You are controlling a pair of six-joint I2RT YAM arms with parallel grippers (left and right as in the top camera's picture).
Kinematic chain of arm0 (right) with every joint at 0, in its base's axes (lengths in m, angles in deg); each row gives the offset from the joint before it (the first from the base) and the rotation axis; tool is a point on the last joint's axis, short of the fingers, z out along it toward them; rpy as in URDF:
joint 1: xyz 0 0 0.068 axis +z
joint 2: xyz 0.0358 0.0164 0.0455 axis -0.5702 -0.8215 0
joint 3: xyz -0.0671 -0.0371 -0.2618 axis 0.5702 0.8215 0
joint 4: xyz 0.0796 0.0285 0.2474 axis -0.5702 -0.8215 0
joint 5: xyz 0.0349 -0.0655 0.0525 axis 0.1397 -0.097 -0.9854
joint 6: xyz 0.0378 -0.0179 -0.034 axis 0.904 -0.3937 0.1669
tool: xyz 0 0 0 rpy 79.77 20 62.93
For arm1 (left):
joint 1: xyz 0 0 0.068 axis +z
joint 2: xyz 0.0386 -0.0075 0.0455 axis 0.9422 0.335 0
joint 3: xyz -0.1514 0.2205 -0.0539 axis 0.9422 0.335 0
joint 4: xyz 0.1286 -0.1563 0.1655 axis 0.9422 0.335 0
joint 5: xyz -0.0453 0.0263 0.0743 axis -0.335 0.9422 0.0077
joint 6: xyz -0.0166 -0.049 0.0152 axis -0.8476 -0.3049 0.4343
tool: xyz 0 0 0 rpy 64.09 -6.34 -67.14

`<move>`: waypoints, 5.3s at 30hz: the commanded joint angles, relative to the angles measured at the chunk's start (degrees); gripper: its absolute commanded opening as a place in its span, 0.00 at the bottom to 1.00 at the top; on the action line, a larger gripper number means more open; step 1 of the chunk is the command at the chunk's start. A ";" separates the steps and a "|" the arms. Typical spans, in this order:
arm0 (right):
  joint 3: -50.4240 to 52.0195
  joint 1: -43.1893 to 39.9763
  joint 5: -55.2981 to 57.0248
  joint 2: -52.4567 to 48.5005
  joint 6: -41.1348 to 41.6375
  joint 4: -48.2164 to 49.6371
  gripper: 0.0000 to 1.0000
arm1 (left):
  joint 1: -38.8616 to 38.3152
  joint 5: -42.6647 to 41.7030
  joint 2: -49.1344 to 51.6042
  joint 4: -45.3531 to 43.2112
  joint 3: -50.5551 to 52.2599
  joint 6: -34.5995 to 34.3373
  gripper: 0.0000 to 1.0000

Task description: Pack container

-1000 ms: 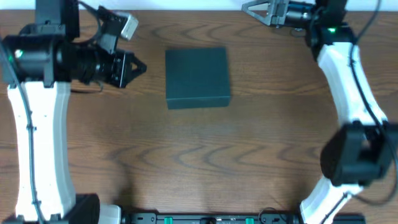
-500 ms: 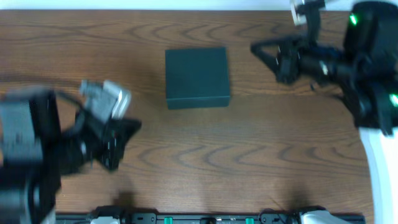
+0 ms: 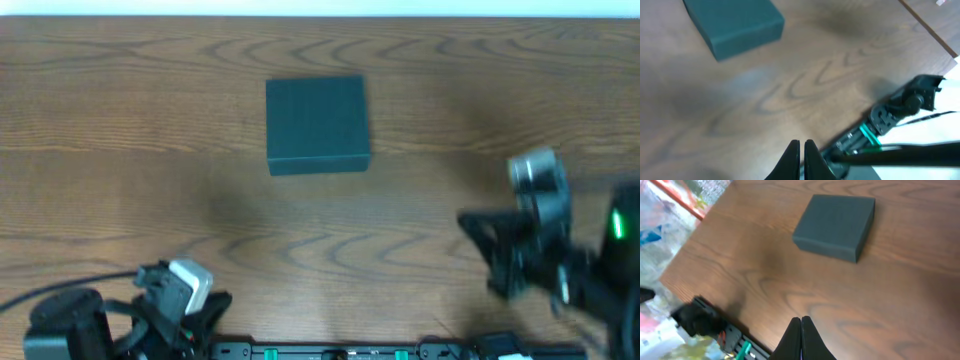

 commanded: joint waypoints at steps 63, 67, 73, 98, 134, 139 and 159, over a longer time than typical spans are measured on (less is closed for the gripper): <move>36.02 0.33 -1.77 39.63 13.40 -6.25 0.99 | 0.35 36.68 -20.37 -29.38 29.70 -15.80 0.95; 36.02 0.33 -1.79 39.63 13.40 -6.25 0.99 | 0.35 42.38 -20.44 -29.46 33.75 -14.86 0.95; 36.02 0.33 -1.79 39.63 13.40 -6.25 0.99 | 0.37 43.47 -20.59 -33.07 40.81 -14.91 0.95; 36.02 0.33 -1.77 39.63 13.40 -6.25 0.99 | 0.37 42.03 -29.46 -49.83 59.65 -17.51 0.95; 36.02 0.33 -1.77 39.63 13.40 -6.25 0.99 | 0.37 38.82 -29.44 -50.60 62.14 -17.46 0.95; 36.02 0.33 -0.55 39.63 13.20 -5.62 0.99 | 0.37 38.82 -29.44 -50.60 62.14 -17.46 0.95; 59.69 1.01 2.58 45.18 -22.32 28.00 0.99 | 0.35 38.82 -29.44 -50.60 62.14 -17.46 0.95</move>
